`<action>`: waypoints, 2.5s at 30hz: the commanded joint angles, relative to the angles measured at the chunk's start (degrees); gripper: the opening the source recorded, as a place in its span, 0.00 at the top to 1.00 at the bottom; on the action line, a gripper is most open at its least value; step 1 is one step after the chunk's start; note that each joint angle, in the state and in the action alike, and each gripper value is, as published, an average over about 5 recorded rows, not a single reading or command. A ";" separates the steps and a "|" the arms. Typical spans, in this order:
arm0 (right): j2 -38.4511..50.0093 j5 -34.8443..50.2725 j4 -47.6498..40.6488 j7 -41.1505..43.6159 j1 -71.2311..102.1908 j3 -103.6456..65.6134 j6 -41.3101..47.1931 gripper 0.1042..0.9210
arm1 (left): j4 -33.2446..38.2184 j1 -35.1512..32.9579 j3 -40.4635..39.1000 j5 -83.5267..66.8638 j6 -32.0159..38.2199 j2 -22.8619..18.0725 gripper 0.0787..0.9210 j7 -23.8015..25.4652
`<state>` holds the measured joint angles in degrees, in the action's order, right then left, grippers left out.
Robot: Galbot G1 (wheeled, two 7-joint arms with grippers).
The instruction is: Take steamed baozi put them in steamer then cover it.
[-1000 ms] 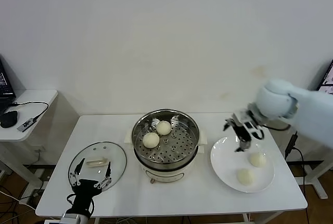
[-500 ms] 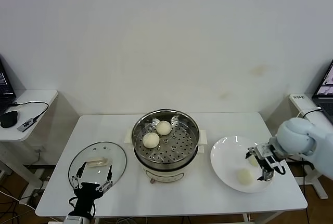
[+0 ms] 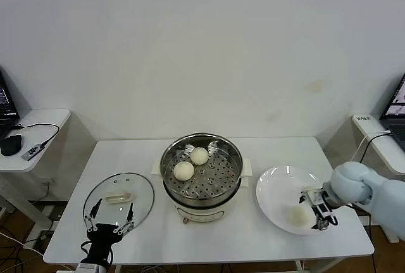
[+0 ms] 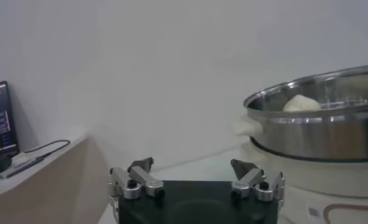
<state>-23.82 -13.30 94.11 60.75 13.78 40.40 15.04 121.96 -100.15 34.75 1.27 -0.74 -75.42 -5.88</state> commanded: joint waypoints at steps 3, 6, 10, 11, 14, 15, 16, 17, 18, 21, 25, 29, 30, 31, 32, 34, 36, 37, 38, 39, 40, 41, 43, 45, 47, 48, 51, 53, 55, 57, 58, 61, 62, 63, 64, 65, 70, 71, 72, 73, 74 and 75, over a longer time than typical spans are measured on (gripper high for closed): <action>-3.21 -1.67 -4.53 -0.99 3.70 -2.36 0.41 0.16 | -0.38 0.16 -0.01 0.02 -0.01 -0.04 0.12 -0.01; -3.56 -1.54 -4.84 -1.15 3.80 -2.28 0.75 0.18 | -0.44 0.24 -0.05 0.04 -0.01 -0.06 0.12 0.00; -4.17 -1.43 -5.21 -1.49 3.86 -2.34 1.10 0.22 | -0.45 0.28 -0.08 0.05 0.00 -0.08 0.12 -0.01; -4.30 -1.38 -5.27 -1.53 3.79 -2.35 1.16 0.24 | -0.45 0.28 -0.09 0.06 0.00 -0.08 0.12 -0.02; -4.49 -1.14 -5.31 -1.46 3.31 -2.33 1.30 0.29 | -0.34 0.25 -0.07 0.08 0.00 -0.09 0.12 -0.02; -4.49 -0.99 -5.28 -1.39 2.98 -2.25 1.33 0.31 | -0.29 0.24 -0.07 0.09 0.00 -0.10 0.12 -0.03; -4.46 -0.79 -5.23 -1.25 2.58 -2.14 1.36 0.32 | -0.24 0.23 -0.07 0.10 0.00 -0.11 0.12 -0.03; -4.41 -0.56 -5.17 -1.10 2.16 -1.99 1.37 0.34 | -0.21 0.23 -0.07 0.11 0.00 -0.13 0.12 -0.04; -4.34 -0.23 -5.09 -0.96 1.62 -1.82 1.40 0.36 | -0.17 0.22 -0.07 0.12 0.00 -0.15 0.12 -0.05; -4.12 0.78 -4.86 -0.59 -0.03 -1.51 1.49 0.40 | -0.11 0.22 -0.11 0.15 0.02 -0.22 0.12 -0.06; -3.66 2.48 -4.44 -0.14 -2.99 -1.53 1.72 0.42 | 0.02 0.22 -0.27 0.21 0.04 -0.32 0.12 -0.08; -2.72 4.69 -3.83 0.32 -7.87 -0.41 2.00 0.42 | 0.48 0.22 -0.38 0.24 0.02 -0.27 0.12 -0.09; -2.47 5.44 -3.67 0.38 -9.53 0.25 2.08 0.42 | 0.57 0.23 -0.40 0.23 0.01 -0.23 0.12 -0.09; -2.23 6.18 -3.51 0.47 -11.06 0.81 2.15 0.42 | 0.63 0.27 -0.42 0.22 0.01 -0.19 0.12 -0.08; -2.01 7.02 -3.35 0.56 -13.03 1.48 2.23 0.42 | 0.68 0.31 -0.44 0.21 0.01 -0.15 0.12 -0.08; -1.68 8.69 -3.09 0.73 -16.81 2.41 2.43 0.42 | 0.72 0.42 -0.54 0.20 0.00 -0.06 0.12 -0.07; -1.57 10.45 -2.89 1.07 -20.79 3.44 2.64 0.42 | 0.77 0.53 -0.67 0.20 0.00 0.02 0.12 -0.07; -1.65 11.43 -2.83 1.24 -22.68 4.11 2.79 0.42 | 0.80 0.59 -0.74 0.20 0.00 0.06 0.12 -0.07; -1.80 12.49 -2.77 1.42 -24.78 4.86 2.95 0.42 | 0.85 0.63 -0.80 0.20 -0.01 0.09 0.12 -0.07; -2.08 13.55 -2.74 1.65 -27.12 6.10 3.13 0.42 | 0.88 0.66 -0.83 0.20 -0.01 0.12 0.12 -0.07; -2.44 14.67 -2.71 1.84 -29.41 7.37 3.30 0.42 | 0.94 0.67 -0.85 0.19 0.00 0.16 0.12 -0.07; -2.89 15.70 -2.70 2.02 -31.56 8.64 3.47 0.42 | 0.99 0.66 -0.86 0.19 0.00 0.22 0.12 -0.07; -4.17 17.59 -2.71 2.24 -36.08 11.72 3.74 0.42 | 1.06 0.61 -0.83 0.16 0.01 0.35 0.12 -0.07; -6.15 19.30 -2.80 2.06 -40.67 15.02 3.95 0.42 | 1.18 0.52 -0.79 0.13 0.02 0.44 0.12 -0.07; -8.87 20.87 -3.04 1.70 -45.38 18.32 4.10 0.41 | 1.34 0.43 -0.77 0.10 0.03 0.48 0.12 -0.07; -10.39 21.59 -3.20 1.46 -47.31 19.57 4.20 0.41 | 1.44 0.38 -0.77 0.10 0.03 0.48 0.12 -0.07; -14.87 23.63 -3.72 0.48 -50.69 21.37 4.55 0.41 | 1.69 0.27 -0.76 0.11 0.02 0.38 0.12 -0.07; -17.79 24.78 -3.82 -0.51 -51.57 22.13 4.77 0.41 | 1.78 0.22 -0.73 0.13 0.02 0.29 0.12 -0.08; -20.46 26.07 -3.60 -1.77 -51.72 23.07 4.85 0.41 | 1.76 0.22 -0.57 0.14 0.02 0.20 0.12 -0.09; -22.54 27.42 -3.04 -3.30 -50.90 23.81 4.73 0.41 | 1.68 0.23 -0.27 0.13 0.05 0.21 0.12 -0.09; -23.42 28.05 -2.70 -4.13 -50.34 24.08 4.58 0.41 | 1.64 0.22 -0.06 0.11 0.07 0.25 0.12 -0.09; -25.82 29.30 -1.60 -6.43 -48.39 25.20 3.35 0.41 | 1.68 0.08 0.51 0.03 0.12 0.47 0.12 -0.08; -26.54 29.47 -1.37 -7.04 -47.94 25.87 2.59 0.41 | 1.75 0.03 0.68 0.01 0.12 0.54 0.12 -0.08; -27.23 29.54 -1.18 -7.51 -47.52 26.62 1.75 0.41 | 1.84 -0.02 0.83 -0.02 0.12 0.59 0.12 -0.07; -27.85 29.42 -1.08 -7.87 -47.22 27.41 0.84 0.41 | 1.94 -0.05 0.98 -0.06 0.11 0.62 0.12 -0.06; -28.45 29.12 -1.11 -8.22 -46.93 28.21 -0.25 0.41 | 2.06 -0.06 1.13 -0.11 0.09 0.61 0.12 -0.06; -31.10 25.04 -1.93 -9.60 -45.49 32.13 -8.22 0.41 | 2.55 -0.08 1.55 -0.18 0.03 0.29 0.12 -0.07; -31.54 23.45 -2.00 -9.83 -45.19 32.86 -9.95 0.41 | 2.60 -0.11 1.58 -0.18 0.04 0.21 0.12 -0.08; -31.93 21.77 -2.03 -10.01 -44.83 33.46 -11.59 0.41 | 2.63 -0.14 1.63 -0.18 0.05 0.14 0.12 -0.08; -32.25 20.40 -2.02 -10.17 -44.46 33.88 -12.96 0.41 | 2.63 -0.15 1.73 -0.22 0.08 0.07 0.12 -0.08; -32.60 19.12 -1.98 -10.38 -44.04 34.26 -14.06 0.41 | 2.60 -0.15 1.87 -0.31 0.11 0.01 0.12 -0.09; -33.00 18.04 -1.93 -10.61 -43.56 34.65 -15.18 0.41 | 2.55 -0.15 2.04 -0.41 0.14 -0.05 0.12 -0.10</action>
<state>-51.03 10.61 92.01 52.97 -30.46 69.04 10.61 124.54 -100.28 36.44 0.93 -0.63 -75.47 -5.97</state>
